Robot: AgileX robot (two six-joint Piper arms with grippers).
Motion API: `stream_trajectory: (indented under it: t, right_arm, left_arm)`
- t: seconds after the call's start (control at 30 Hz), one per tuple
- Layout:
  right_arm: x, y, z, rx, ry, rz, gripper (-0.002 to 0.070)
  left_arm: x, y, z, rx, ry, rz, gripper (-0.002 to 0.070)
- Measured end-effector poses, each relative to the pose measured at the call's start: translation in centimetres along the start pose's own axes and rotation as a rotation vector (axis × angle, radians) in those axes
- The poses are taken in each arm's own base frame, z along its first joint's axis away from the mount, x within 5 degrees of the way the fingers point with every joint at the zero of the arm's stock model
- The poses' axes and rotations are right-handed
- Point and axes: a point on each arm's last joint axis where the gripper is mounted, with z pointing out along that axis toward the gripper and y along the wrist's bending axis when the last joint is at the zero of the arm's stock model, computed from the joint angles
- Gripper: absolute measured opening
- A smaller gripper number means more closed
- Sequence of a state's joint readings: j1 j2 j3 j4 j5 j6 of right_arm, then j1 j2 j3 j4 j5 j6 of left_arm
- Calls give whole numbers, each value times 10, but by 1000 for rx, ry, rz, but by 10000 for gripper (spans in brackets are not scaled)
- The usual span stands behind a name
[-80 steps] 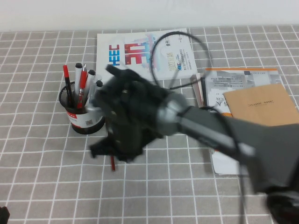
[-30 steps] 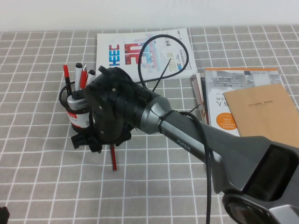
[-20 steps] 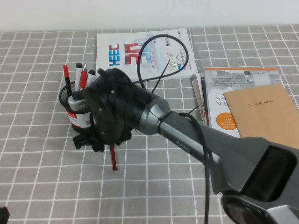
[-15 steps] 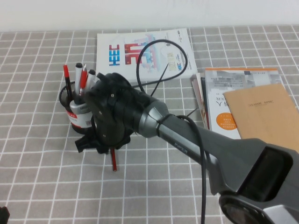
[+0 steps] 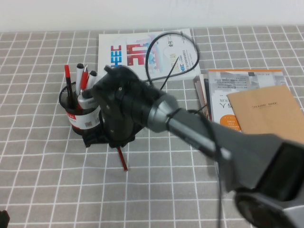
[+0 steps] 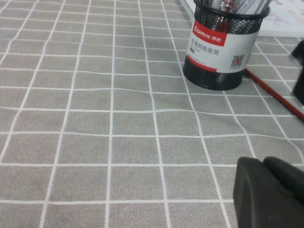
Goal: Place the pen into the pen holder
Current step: Pick up the pen on the table
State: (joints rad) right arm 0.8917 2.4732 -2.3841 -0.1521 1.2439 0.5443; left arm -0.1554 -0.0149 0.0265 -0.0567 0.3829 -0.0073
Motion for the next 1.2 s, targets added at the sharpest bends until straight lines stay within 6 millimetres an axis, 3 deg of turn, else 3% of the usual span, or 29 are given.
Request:
stream_trajectory:
  t: [0.2, 0.4, 0.5, 0.63, 0.7, 0.8, 0.87, 1.2]
  right_arm:
    - [23, -30, -43, 111, 16, 7, -12]
    - [66, -63, -54, 209, 124, 19, -12]
    - [72, -66, -64, 187, 139, -7, -6]
    - [66, -59, -77, 111, 121, -41, 92]
    - [60, -55, -82, 76, 97, -48, 199]
    - [50, -48, -84, 43, 75, -59, 340]
    - [42, -42, -79, 24, 71, -67, 370]
    - [13, -6, -24, -83, 65, -124, 328]
  left_arm:
    - [0, 0, 0, 0, 0, 0, -5]
    - [0, 0, 0, 0, 0, 0, -5]
    - [0, 0, 0, 0, 0, 0, -5]
    - [0, 0, 0, 0, 0, 0, -5]
    - [0, 0, 0, 0, 0, 0, -5]
    - [0, 0, 0, 0, 0, 0, -5]
    - [0, 0, 0, 0, 0, 0, -5]
    - [0, 0, 0, 0, 0, 0, -5]
